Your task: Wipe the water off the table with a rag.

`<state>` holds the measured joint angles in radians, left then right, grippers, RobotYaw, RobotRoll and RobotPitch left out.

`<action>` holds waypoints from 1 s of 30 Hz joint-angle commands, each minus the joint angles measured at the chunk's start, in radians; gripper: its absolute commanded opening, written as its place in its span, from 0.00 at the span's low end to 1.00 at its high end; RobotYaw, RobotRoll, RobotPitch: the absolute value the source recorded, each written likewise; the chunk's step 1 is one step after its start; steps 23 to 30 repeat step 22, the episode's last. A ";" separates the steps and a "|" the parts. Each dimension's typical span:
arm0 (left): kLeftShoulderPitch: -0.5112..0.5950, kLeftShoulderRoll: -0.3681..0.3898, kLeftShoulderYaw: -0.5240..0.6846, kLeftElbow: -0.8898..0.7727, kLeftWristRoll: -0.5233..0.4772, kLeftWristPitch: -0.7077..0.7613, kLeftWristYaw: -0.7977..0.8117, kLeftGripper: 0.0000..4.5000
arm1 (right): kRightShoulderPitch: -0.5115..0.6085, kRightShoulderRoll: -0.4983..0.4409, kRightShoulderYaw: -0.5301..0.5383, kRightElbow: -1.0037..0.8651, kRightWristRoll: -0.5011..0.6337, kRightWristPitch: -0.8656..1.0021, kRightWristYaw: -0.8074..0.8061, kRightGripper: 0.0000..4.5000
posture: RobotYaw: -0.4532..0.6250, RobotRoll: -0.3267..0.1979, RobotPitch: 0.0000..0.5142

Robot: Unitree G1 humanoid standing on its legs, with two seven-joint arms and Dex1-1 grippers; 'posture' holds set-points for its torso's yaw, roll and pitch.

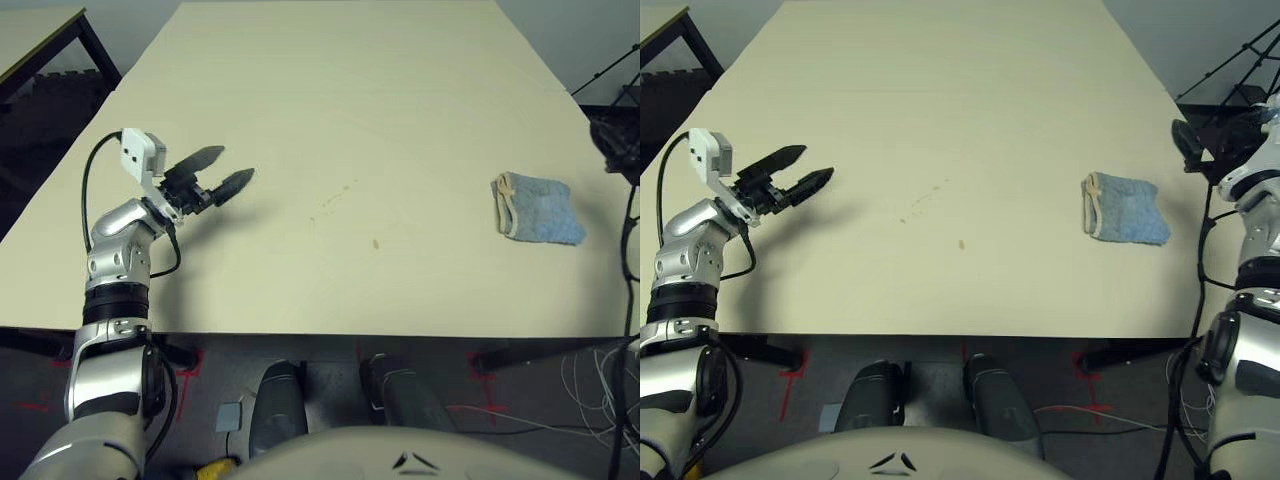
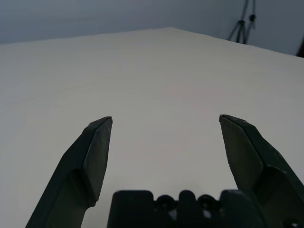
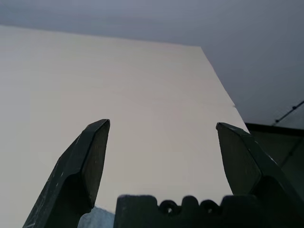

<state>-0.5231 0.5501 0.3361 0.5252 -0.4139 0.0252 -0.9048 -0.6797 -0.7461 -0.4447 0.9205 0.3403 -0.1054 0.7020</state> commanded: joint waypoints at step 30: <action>-0.025 0.038 0.074 0.185 0.067 -0.140 0.339 1.00 | 0.074 0.089 -0.016 0.114 0.026 -0.164 0.008 0.99 | 0.36 0.62 0.25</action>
